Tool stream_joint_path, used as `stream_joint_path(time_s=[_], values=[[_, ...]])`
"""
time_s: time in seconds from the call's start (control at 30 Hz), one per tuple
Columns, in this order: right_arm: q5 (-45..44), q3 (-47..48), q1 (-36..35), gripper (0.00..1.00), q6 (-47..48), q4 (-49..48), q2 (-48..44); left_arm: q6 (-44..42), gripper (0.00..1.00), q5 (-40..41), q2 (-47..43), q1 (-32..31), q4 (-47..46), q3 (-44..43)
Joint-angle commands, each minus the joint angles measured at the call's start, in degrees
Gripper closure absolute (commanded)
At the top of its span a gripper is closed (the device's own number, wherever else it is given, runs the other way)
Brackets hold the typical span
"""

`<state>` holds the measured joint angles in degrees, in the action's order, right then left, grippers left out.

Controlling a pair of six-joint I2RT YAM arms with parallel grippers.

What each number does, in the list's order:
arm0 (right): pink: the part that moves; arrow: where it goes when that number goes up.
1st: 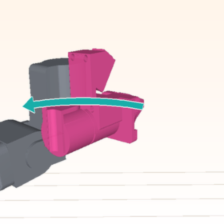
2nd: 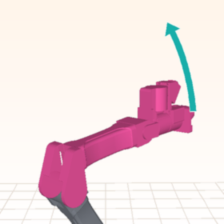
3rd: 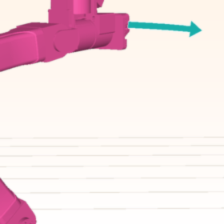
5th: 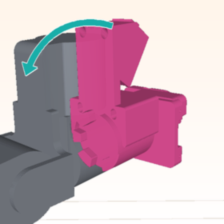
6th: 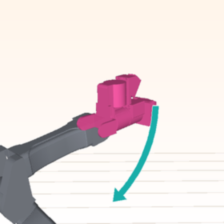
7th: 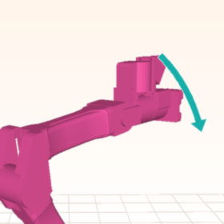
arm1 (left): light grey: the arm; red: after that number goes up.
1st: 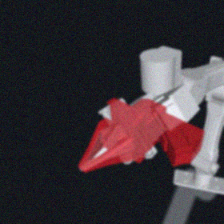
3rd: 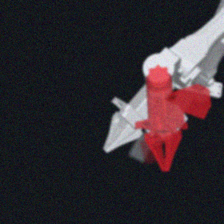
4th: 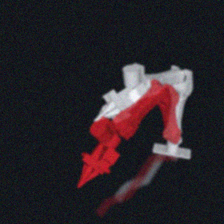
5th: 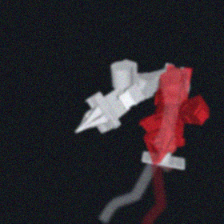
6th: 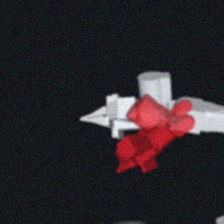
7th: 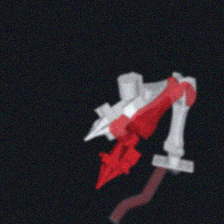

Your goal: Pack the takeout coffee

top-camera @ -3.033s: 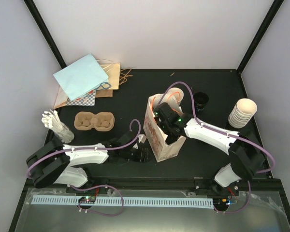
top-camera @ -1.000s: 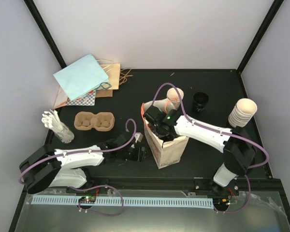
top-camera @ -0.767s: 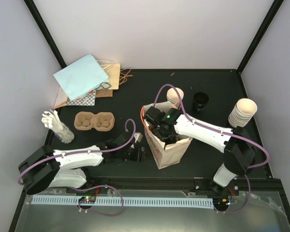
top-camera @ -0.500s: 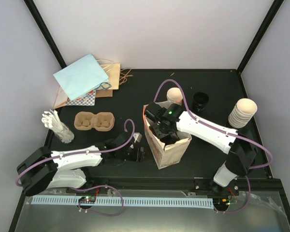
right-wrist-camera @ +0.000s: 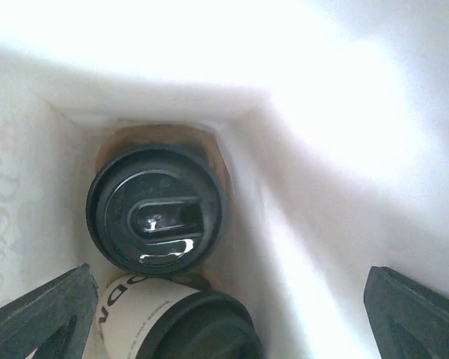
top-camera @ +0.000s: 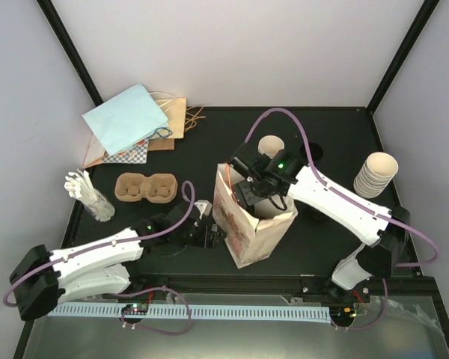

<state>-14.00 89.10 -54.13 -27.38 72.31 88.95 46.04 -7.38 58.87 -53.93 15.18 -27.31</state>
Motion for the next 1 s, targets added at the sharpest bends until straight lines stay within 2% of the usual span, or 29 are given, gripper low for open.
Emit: stream_joint_path(time_s=[0.0,0.1,0.23,0.4,0.63,0.73,0.97], values=[[-1.48,6.03,-0.08,0.0,1.16,2.65,-1.67,-3.68,0.13,6.04,-6.97,1.39,12.8,-6.05],[-1.82,8.16,-0.1,0.0,1.63,2.61,-2.11,-5.47,0.09,10.85,-12.88,2.75,19.23,-9.36],[-2.18,8.03,-0.1,0.0,2.3,2.11,-2.44,-6.92,0.07,11.62,-17.77,5.37,24.58,-12.67],[-1.61,10.72,-0.15,0.0,3.26,1.69,-3.78,-8.44,0.05,13.89,-18.51,8.13,32.64,-18.93],[4.59,12.96,-0.11,0.0,4.87,-2.77,-6.36,-13.55,0.01,18.95,-16.88,18.51,49.89,-33.57],[6.89,11.98,-0.14,0.0,4.88,-6.43,-7.59,-14.94,0.01,19.18,-15.56,22.37,52.87,-37.59],[15.82,8.62,-0.08,0.01,3.69,-18.22,-11.18,-14.86,0.01,19.79,-14.84,26.03,54.2,-41.39]])
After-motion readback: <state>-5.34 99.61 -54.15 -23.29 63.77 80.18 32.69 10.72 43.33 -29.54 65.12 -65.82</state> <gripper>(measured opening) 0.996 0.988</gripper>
